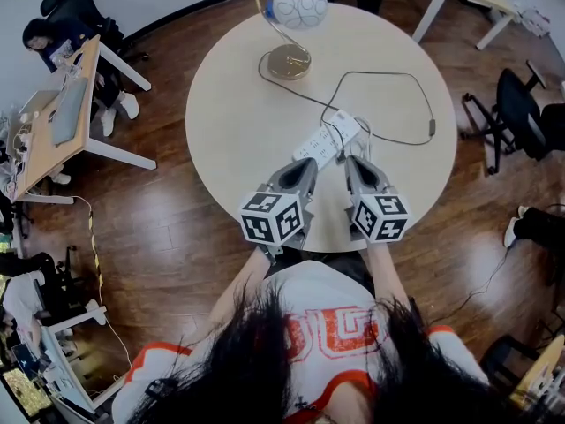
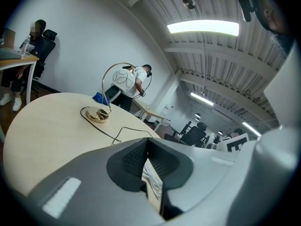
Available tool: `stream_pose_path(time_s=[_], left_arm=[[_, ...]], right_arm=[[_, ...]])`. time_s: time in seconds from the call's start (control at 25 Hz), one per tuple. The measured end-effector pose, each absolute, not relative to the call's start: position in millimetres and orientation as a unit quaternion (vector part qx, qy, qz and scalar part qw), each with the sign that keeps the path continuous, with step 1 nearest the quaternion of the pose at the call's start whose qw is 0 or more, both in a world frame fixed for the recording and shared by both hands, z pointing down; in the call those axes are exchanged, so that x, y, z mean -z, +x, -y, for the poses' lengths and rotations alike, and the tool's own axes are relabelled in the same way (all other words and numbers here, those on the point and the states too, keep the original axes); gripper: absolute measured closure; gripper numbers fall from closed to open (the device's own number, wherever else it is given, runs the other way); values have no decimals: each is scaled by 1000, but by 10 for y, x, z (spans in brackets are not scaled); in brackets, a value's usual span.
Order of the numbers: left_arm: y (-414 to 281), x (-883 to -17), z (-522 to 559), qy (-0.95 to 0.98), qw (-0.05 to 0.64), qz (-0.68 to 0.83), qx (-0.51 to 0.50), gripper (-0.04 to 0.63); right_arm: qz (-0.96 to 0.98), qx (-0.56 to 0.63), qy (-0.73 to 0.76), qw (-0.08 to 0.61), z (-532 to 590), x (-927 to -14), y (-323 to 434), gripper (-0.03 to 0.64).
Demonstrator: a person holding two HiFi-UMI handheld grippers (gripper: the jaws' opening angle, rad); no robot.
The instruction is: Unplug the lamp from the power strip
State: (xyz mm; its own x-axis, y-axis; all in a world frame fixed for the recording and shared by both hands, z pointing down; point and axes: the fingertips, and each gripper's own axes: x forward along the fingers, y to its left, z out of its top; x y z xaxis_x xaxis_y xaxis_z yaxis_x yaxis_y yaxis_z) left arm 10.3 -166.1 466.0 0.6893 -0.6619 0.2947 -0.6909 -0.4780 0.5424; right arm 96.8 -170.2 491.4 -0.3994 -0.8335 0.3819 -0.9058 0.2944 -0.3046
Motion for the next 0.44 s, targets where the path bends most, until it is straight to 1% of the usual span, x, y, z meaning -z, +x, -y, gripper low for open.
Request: stream_pose_path(time_s=[0.44], left_arm=[[177,-4685,1623,864,316,389,-39,595]], right_arm=[[801,-245,541,79,1707,-4948,993,617]])
